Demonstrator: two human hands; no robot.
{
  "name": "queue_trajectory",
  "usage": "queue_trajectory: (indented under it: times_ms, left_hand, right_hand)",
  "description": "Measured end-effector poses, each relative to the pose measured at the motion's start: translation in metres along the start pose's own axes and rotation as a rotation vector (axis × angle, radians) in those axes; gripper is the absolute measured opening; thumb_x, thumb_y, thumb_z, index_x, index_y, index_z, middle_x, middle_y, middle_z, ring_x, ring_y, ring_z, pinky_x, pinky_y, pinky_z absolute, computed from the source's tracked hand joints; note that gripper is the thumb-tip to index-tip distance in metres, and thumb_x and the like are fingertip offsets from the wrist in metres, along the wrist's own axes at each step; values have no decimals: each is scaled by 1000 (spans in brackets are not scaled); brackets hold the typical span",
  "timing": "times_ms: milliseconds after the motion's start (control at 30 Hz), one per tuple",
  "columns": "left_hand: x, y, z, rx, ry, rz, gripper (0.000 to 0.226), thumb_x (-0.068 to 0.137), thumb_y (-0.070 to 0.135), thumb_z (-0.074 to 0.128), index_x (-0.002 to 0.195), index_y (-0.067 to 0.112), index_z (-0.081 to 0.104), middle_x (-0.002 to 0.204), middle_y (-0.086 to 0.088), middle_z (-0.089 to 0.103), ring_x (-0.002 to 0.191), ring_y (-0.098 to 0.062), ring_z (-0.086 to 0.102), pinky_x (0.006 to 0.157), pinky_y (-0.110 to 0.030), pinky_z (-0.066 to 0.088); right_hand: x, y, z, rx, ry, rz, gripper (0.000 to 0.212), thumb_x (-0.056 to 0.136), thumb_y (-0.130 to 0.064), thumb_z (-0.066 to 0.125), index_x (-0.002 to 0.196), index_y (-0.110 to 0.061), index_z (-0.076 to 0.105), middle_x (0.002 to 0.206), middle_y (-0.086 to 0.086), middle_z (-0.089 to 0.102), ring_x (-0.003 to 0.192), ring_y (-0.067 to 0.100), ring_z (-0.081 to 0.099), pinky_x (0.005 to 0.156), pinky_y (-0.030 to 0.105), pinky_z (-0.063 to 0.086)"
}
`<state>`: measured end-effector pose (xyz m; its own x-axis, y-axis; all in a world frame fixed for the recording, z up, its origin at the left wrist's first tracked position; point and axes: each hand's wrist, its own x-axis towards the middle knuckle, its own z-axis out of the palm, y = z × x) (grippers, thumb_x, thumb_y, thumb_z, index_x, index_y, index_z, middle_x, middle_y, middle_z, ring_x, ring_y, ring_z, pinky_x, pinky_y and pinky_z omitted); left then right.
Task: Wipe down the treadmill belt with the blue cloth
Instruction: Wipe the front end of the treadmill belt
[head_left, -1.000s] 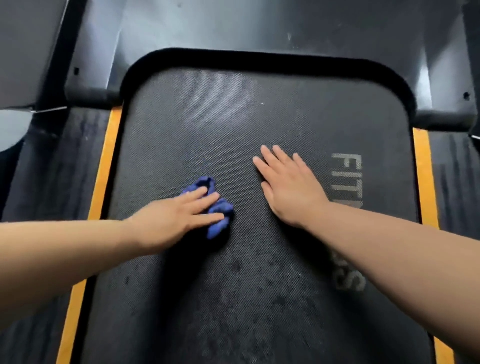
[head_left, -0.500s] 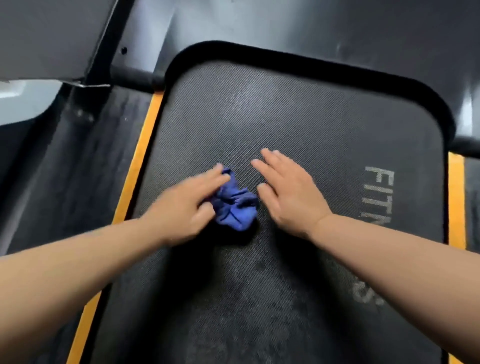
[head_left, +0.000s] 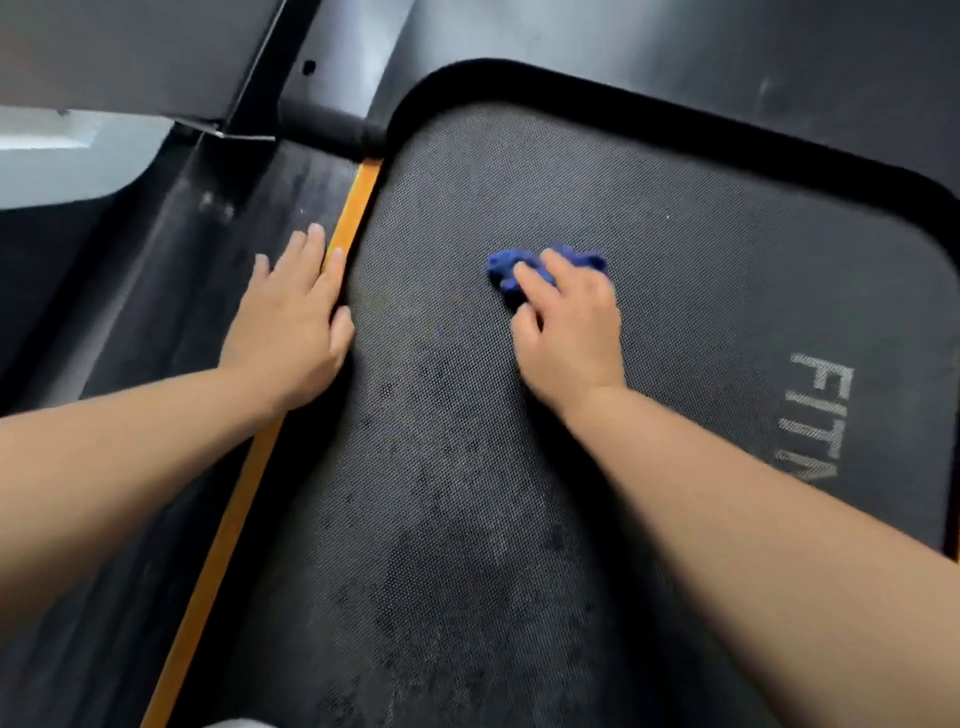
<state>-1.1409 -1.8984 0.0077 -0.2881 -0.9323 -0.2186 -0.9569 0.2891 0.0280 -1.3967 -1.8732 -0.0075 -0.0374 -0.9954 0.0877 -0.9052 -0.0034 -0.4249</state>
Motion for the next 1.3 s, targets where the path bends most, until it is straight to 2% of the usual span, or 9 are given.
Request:
queue_trajectory:
  times_ms: [233,300,400,467,733,933,1033,1200,1300]
  left_hand:
    - [-3,-6,-7,-29,12,41,57,87,16,38,140,-3,36,150,-25,27,138,-40,29,107,-60,26]
    - [-3,-6,-5,-47,27,31,57,90,9,46,144,-1,31,154,-21,21,142,-35,21,112,-56,19]
    - [-3,-2,-8,-43,21,24,60,90,10,46,146,1,27,156,-19,16,144,-32,16,114,-52,15]
    - [-4,-1,-10,-47,6,10,60,91,10,45,147,2,25,157,-17,15,144,-31,14,115,-51,14]
    - [-29,-3,-28,-14,-88,-21,65,92,19,44,149,2,16,159,-13,9,146,-26,9,115,-47,15]
    - [-65,4,-34,-132,-197,-431,71,97,27,45,152,11,3,160,-5,-3,146,-21,4,116,-46,19]
    - [-80,5,-35,-144,-222,-447,71,97,28,46,152,18,1,160,1,-1,144,-23,18,110,-45,33]
    - [-83,10,-29,-163,-194,-524,66,98,24,46,152,25,8,160,3,8,140,-25,28,105,-43,38]
    - [-79,18,-19,-69,-211,-527,67,98,22,46,152,25,6,159,-2,4,141,-25,25,97,-45,44]
  right_hand:
    - [-60,-10,7,156,-301,-751,41,82,-12,51,121,-13,65,125,1,63,106,24,61,88,39,49]
    - [-27,4,6,139,-196,-716,37,82,-9,49,114,-11,67,120,4,66,107,26,63,90,40,50]
    - [26,18,-6,74,-11,-208,39,75,-9,43,105,-14,68,113,5,67,102,33,61,88,43,48]
    - [24,3,-4,37,-36,-101,35,74,-13,35,92,-15,64,98,2,64,92,35,58,73,41,46]
    - [-20,-6,9,76,-348,-835,33,86,-17,47,113,-19,67,122,-1,64,99,27,62,80,42,52]
    - [66,-1,-12,-109,-162,-128,36,77,-12,39,105,-13,62,117,7,58,105,36,51,79,42,45]
    - [4,-32,0,-49,-243,-432,26,72,-10,47,96,-11,58,102,9,59,92,34,53,75,43,46]
    - [-43,-39,7,93,-594,-1160,35,85,-17,43,109,-10,67,116,5,65,97,28,60,83,38,49]
    - [17,-30,10,47,-399,-1128,32,82,-12,44,102,-12,70,110,8,68,96,32,63,83,42,52]
